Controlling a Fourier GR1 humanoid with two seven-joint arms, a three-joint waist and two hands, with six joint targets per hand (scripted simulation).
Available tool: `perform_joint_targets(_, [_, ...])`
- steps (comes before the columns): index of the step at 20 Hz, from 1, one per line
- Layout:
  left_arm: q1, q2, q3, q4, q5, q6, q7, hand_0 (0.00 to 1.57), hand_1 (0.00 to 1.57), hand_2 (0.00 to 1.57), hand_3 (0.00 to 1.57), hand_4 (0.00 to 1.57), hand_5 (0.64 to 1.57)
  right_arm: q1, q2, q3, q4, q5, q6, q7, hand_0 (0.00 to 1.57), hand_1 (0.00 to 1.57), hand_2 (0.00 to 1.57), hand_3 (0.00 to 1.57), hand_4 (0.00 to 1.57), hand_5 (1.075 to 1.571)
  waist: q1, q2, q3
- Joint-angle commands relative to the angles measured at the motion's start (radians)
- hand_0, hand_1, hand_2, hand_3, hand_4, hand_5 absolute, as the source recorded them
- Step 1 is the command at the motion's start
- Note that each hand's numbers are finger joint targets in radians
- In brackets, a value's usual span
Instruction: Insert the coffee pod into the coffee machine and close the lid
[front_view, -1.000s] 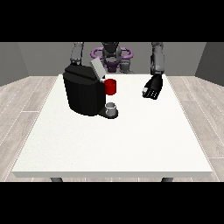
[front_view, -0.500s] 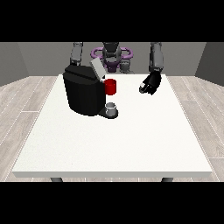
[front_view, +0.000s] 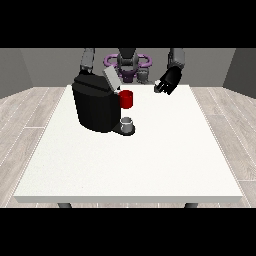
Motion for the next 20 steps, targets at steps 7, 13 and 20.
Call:
perform_joint_targets(7, [-0.155,-0.044,0.035,-0.055,0.012,-0.124,0.143,1.33,1.33,1.35,1.32,0.59,1.571,-0.049,-0.019,-0.043,0.006,-0.051,0.045,-0.016,0.00,0.00,0.00,0.00,0.00,1.571,-0.027,-0.006,0.0000])
perform_joint_targets(13, [-0.252,-0.021,0.122,-0.024,0.064,-0.152,0.178,0.96,0.96,1.16,1.36,0.52,1.571,-0.046,-0.021,-0.008,-0.055,-0.014,0.034,-0.008,0.00,0.00,0.00,0.00,0.00,1.571,-0.092,0.008,-0.0001])
perform_joint_targets(20, [-0.390,0.001,0.173,0.011,0.082,-0.163,0.243,1.22,1.22,1.27,1.26,0.47,1.571,-0.117,-0.030,-0.023,-0.110,-0.034,0.046,0.039,0.00,0.00,0.00,0.00,0.00,1.571,-0.165,0.071,-0.0001])
